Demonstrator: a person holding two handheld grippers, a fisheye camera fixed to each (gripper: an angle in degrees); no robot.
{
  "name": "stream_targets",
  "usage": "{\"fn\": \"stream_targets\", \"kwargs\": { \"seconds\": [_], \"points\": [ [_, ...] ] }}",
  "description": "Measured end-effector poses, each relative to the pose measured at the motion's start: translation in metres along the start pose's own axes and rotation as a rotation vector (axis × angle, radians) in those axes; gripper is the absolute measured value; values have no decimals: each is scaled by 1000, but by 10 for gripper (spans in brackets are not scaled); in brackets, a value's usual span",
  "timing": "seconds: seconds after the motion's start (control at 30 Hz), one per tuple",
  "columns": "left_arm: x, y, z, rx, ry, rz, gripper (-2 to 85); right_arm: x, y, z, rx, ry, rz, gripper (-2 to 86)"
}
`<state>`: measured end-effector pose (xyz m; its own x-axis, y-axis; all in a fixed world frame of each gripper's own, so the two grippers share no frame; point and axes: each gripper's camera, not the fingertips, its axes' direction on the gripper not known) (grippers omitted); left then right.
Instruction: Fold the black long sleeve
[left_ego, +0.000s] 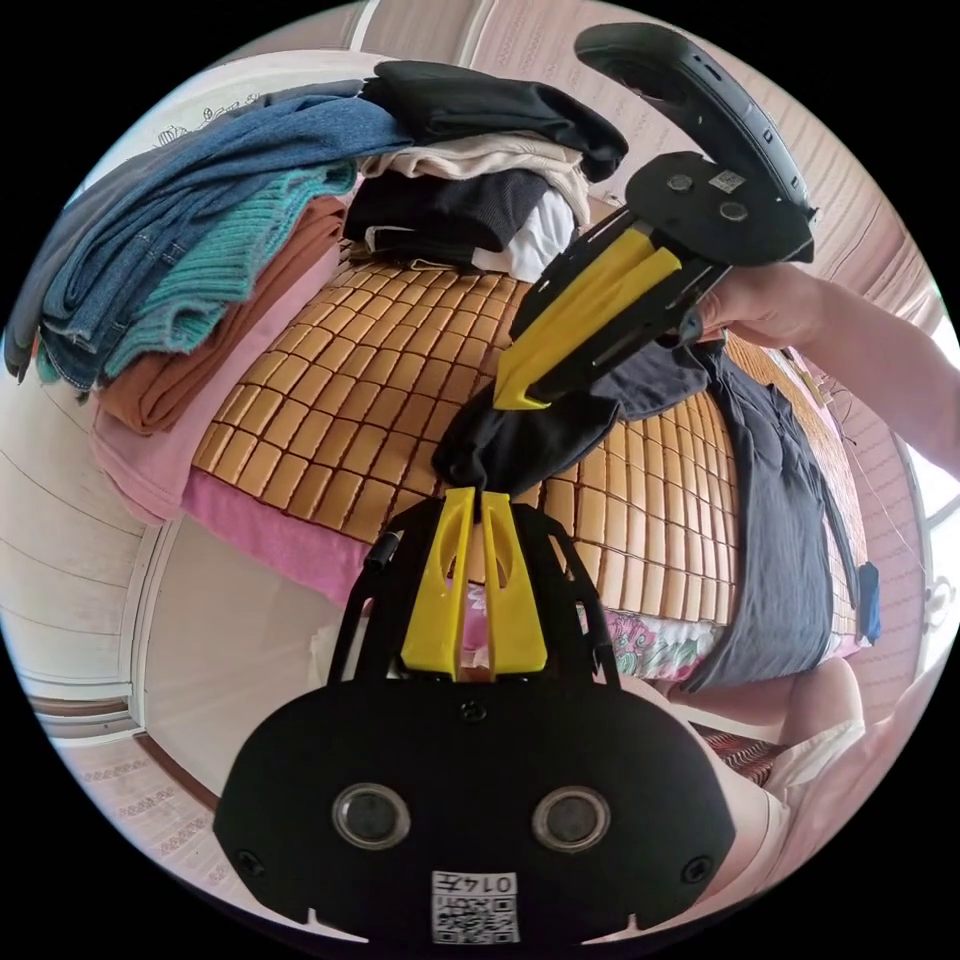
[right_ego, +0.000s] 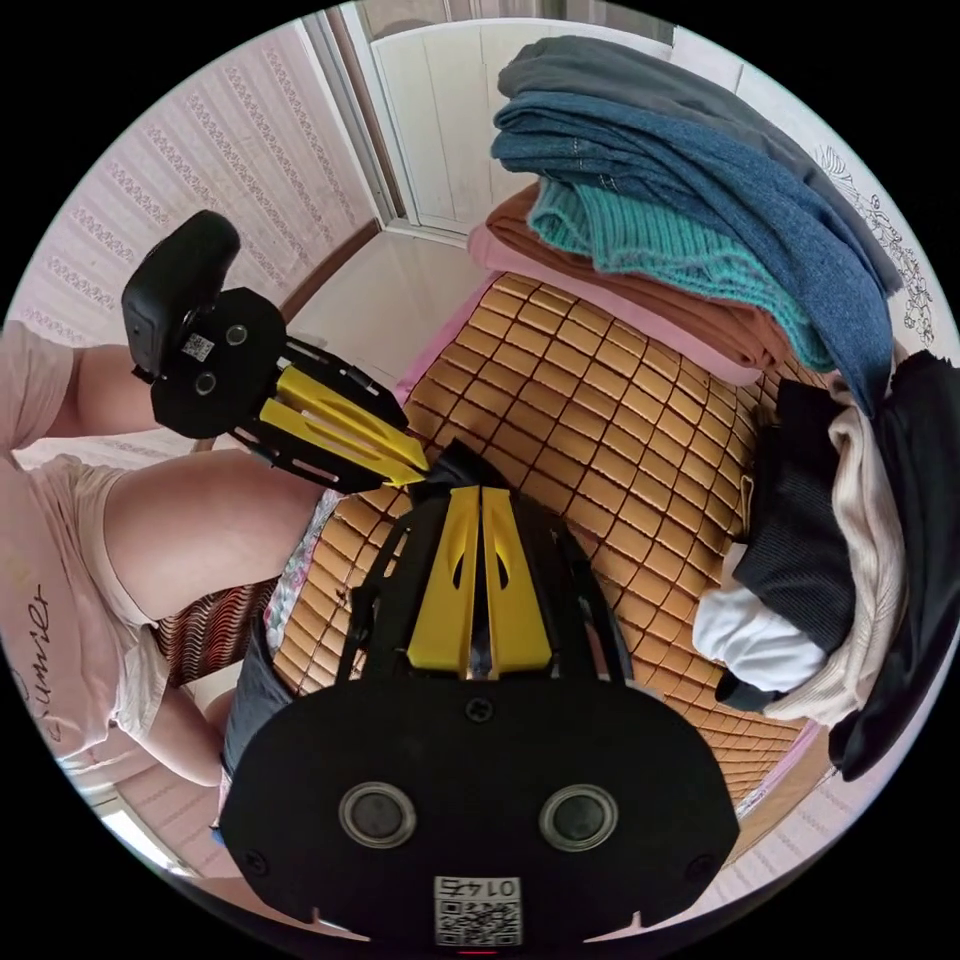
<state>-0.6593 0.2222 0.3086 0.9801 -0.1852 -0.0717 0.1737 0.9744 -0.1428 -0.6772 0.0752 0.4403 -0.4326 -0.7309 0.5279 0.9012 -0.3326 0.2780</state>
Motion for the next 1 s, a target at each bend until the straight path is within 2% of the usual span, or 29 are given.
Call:
{"fn": "stream_targets", "kwargs": {
  "seconds": [0.2,0.4,0.57,0.7,0.83,1.0],
  "points": [
    [-2,2,0,11,10,-11,-9,0,-9,18,-101,11,-10,-8],
    [-1,3,0,15,7,-3,-9,14,-9,-9,7,11,55,7],
    [-2,1,0,10,11,-2,-9,18,-27,-1,-6,13,38,52],
    [-4,-1,0,5,23,-14,-9,15,-37,26,-107,-48,-1,70],
    [-8,-5,0,-5,44,-33,-9,12,-30,24,-71,-36,-17,5],
    [-16,-13,-8,11,24,-51,-10,27,-28,7,-1,-55,44,-7]
  ]
}}
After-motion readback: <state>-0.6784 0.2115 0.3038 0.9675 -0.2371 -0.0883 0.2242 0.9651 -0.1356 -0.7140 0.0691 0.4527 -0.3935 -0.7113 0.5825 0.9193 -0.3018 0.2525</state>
